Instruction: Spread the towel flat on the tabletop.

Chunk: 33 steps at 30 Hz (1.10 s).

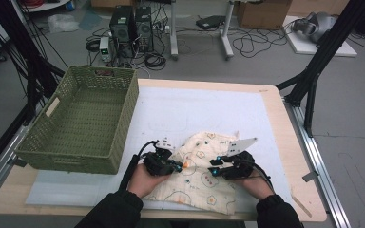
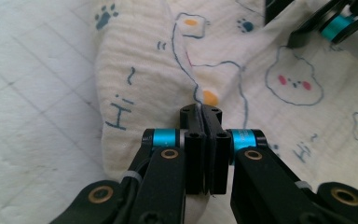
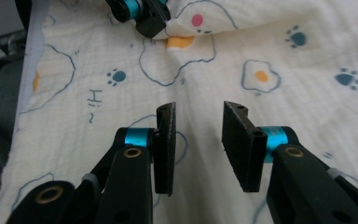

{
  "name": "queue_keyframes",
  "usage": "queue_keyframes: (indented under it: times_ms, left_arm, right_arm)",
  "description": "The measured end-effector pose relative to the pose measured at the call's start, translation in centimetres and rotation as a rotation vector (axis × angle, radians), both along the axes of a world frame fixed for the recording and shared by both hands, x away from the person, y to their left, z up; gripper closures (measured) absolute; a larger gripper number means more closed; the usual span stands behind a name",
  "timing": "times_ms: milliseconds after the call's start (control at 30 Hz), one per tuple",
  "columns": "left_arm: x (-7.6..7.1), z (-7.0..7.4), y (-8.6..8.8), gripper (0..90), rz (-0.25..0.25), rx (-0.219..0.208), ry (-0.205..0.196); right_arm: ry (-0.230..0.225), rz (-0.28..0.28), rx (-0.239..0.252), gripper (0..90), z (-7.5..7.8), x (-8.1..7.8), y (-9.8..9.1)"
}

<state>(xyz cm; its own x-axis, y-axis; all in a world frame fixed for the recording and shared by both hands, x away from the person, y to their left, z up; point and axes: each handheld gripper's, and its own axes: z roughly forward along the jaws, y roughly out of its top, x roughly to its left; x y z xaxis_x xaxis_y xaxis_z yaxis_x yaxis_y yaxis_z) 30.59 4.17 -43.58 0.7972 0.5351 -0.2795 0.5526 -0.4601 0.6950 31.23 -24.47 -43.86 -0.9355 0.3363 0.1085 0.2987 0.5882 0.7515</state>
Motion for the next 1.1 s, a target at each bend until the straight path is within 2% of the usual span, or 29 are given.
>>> queue_keyframes:
  times_ms: [33,100,133,167,333,433,500,567,700,767,833,900,933,1000,1033,1100]
  left_arm:
    - [-0.1,0.0,-0.1,87.6,-0.011,-0.013,0.012]
    - [-0.2,0.0,-0.3,87.6,-0.021,-0.010,0.012]
    - [-0.1,0.0,-0.3,87.6,-0.021,-0.010,0.013]
    - [-0.1,0.0,-0.2,87.5,-0.016,-0.018,0.015]
    - [0.1,0.1,0.1,87.1,-0.003,-0.036,0.013]
    - [0.4,0.2,0.4,85.2,0.015,-0.067,0.025]
    - [0.4,0.4,0.6,80.9,0.020,-0.090,0.028]
    - [0.6,0.8,1.1,77.7,0.047,-0.130,0.034]
    - [1.2,1.9,2.0,74.3,0.080,-0.155,0.033]
    - [1.5,2.7,2.3,74.2,0.101,-0.169,0.012]
    - [2.1,3.1,2.5,74.2,0.139,-0.157,-0.012]
    - [2.6,3.1,2.5,74.3,0.195,-0.170,-0.013]
    - [2.9,2.9,2.5,74.7,0.218,-0.157,-0.024]
    - [3.5,2.3,2.4,75.1,0.248,-0.119,-0.021]
    - [3.8,1.9,2.2,75.2,0.256,-0.085,-0.023]
    - [4.3,1.1,1.9,74.4,0.261,-0.054,-0.002]
  right_arm:
    - [0.005,0.009,-0.016,64.9,-0.2,0.0,0.3]
    - [0.002,0.016,-0.055,71.8,-0.6,-0.1,0.8]
    - [-0.012,0.011,-0.049,79.8,-0.6,-0.1,0.7]
    - [0.000,0.022,-0.049,86.4,-0.6,-0.1,0.6]
    - [0.008,0.070,-0.082,87.8,0.0,-1.0,-0.6]
    - [0.021,0.075,-0.078,87.7,0.1,-1.8,-1.7]
    - [0.028,0.078,-0.085,87.7,0.0,-2.2,-2.0]
    - [0.041,0.078,-0.082,87.7,-0.1,-2.4,-2.3]
    - [0.040,0.086,-0.089,87.6,-0.1,-2.3,-2.6]
    - [0.044,0.090,-0.088,87.5,-0.1,-2.4,-2.9]
    - [0.049,0.088,-0.080,87.5,-0.1,-2.3,-3.1]
    - [0.047,0.089,-0.081,87.3,-0.1,-2.3,-3.0]
    - [0.049,0.088,-0.083,87.2,-0.1,-2.4,-3.0]
    - [0.048,0.092,-0.079,86.9,-0.2,-2.3,-3.1]
    - [0.049,0.092,-0.078,86.5,-0.2,-2.3,-3.1]
    - [0.051,0.090,-0.072,83.4,-0.2,-2.2,-3.1]
